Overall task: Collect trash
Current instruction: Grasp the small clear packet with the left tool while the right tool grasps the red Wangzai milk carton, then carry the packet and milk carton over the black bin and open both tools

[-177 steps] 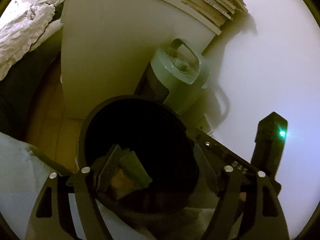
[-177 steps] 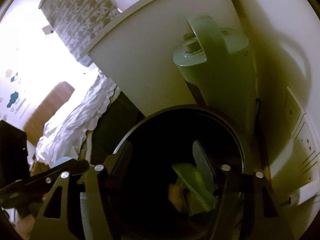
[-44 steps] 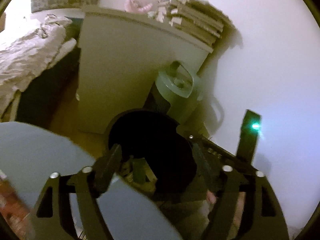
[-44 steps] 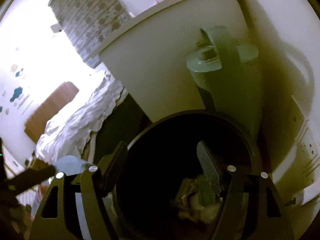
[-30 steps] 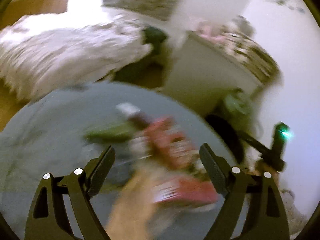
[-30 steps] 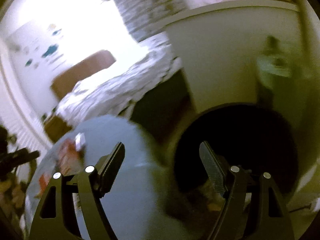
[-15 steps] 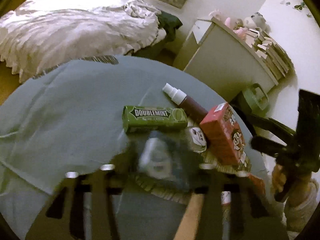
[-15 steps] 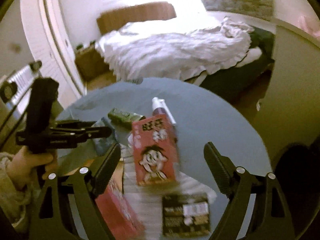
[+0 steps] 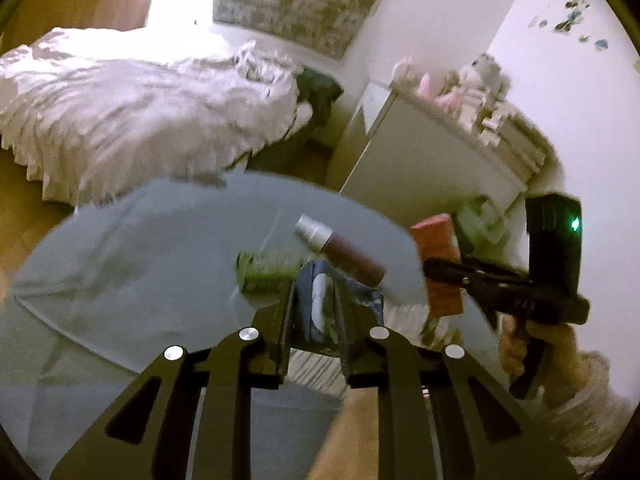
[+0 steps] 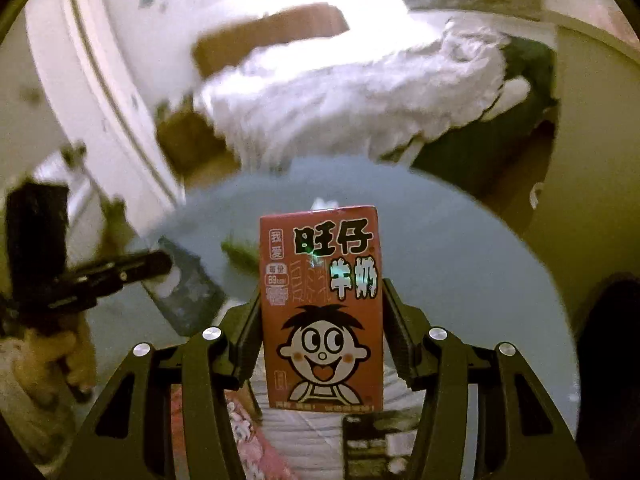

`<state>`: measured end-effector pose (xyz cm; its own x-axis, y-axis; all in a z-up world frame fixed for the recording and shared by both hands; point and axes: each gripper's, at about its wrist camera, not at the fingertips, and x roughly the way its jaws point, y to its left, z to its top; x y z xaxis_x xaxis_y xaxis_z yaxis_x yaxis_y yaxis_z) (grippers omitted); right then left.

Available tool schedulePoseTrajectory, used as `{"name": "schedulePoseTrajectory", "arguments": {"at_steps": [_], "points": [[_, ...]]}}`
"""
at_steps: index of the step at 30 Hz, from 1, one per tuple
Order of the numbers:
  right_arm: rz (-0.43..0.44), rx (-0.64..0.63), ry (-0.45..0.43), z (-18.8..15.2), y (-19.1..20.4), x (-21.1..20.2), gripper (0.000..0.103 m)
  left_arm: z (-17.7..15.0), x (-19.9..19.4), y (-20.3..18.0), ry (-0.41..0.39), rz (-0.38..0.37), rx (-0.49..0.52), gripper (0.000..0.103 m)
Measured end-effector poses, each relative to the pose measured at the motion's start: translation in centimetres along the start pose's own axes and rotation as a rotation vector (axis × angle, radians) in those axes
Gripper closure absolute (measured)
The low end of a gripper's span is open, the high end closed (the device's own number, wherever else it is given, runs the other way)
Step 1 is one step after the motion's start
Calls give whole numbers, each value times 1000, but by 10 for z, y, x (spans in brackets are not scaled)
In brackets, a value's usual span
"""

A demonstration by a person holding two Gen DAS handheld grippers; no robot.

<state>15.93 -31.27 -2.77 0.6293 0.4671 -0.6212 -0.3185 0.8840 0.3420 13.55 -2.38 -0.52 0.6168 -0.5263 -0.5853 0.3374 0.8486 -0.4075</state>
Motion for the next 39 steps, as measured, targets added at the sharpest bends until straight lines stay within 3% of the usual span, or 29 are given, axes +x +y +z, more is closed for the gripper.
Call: {"name": "schedulePoseTrajectory", "arguments": {"at_steps": [3,7,14,19,24,27,32,39], "points": [[-2,75,-133,-3,-29,-45,49,18,-10,-17,-42,-23,19,84],[-94,161,-283,-20,-78,-102,49,37,-2,-51,-59,-89,43,84],[-262,389,-392,-66,-170,-163,49,56,61,-142,-19,-264,110,83],[-326,472,-422,-90,-207,-174,49,57,115,-197,44,-348,132,83],[-374,529,-436,-115,-236,-175,49,47,174,-240,127,-368,170,83],[-370,567,-459,-121,-253,-181,49,41,201,-253,169,-361,181,83],[-417,602,-417,-120,-276,-167,49,30,235,-265,215,-343,191,83],[-428,628,-412,-122,-285,-163,49,20,268,-274,268,-313,220,83]]}}
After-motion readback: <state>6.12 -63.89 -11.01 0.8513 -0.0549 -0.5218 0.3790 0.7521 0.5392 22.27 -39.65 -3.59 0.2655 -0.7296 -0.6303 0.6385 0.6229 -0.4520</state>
